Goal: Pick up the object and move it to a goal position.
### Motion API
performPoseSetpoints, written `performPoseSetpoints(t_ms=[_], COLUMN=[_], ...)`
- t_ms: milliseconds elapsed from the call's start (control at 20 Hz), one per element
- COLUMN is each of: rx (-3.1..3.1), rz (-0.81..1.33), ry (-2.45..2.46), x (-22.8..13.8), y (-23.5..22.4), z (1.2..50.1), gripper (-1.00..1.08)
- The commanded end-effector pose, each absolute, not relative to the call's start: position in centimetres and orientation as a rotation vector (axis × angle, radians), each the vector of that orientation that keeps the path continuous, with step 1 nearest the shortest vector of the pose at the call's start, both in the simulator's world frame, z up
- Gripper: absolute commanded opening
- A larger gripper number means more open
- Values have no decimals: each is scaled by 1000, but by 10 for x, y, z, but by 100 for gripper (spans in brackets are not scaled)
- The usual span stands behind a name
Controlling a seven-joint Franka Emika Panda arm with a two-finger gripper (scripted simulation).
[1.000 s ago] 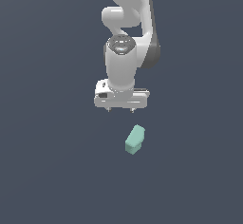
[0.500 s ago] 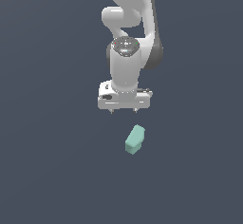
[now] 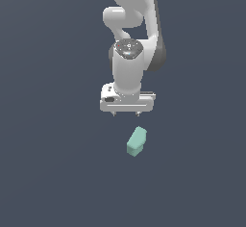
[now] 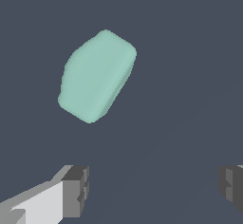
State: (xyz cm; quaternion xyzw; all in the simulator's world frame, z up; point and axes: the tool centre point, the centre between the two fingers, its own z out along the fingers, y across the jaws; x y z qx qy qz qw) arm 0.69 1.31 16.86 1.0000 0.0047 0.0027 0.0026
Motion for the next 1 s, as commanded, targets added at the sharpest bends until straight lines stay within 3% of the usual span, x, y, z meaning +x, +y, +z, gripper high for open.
performPoseSetpoints(t_ms=[0, 950], rx=[3137, 3083], rz=[8, 2], ry=[-19, -606], x=[10, 66], y=[15, 49], z=[167, 143], gripper=[100, 100])
